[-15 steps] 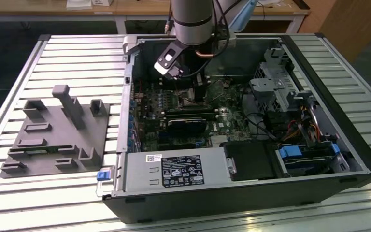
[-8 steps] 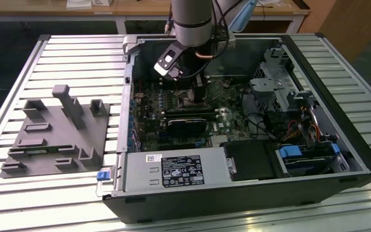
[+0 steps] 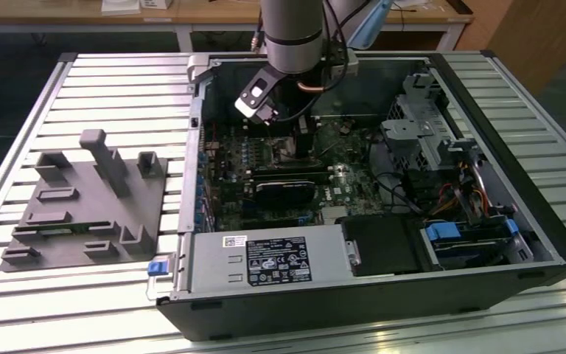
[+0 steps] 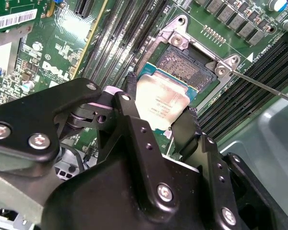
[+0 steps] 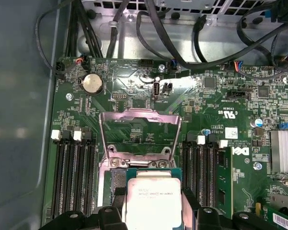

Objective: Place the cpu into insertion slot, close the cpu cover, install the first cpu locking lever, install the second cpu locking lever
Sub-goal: 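Place the cpu into insertion slot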

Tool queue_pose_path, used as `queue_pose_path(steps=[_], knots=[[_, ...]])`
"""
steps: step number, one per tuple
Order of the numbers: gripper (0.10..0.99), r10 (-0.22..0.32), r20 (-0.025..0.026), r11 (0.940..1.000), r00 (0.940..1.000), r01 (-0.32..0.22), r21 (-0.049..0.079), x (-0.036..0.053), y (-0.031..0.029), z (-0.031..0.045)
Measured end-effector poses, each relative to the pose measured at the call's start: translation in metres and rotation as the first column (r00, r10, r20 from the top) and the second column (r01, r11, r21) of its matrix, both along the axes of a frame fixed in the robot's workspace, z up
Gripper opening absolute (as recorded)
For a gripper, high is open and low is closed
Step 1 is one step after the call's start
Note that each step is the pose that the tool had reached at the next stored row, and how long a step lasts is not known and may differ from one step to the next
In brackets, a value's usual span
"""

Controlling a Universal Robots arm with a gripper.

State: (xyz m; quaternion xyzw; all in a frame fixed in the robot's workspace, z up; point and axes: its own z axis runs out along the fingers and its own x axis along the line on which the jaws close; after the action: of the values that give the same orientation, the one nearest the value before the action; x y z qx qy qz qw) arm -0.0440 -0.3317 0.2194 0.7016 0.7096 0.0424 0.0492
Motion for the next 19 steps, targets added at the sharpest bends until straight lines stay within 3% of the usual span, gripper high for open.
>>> queue_pose_path(steps=[7, 19], knots=[[0.541, 0.0, 0.0004, 1.0, 1.0, 0.0, 0.001, -0.0002, 0.0001, -0.001], [0.541, 0.0, -0.0033, 1.0, 1.0, 0.0, 0.0, -0.002, 0.0037, -0.0042]])
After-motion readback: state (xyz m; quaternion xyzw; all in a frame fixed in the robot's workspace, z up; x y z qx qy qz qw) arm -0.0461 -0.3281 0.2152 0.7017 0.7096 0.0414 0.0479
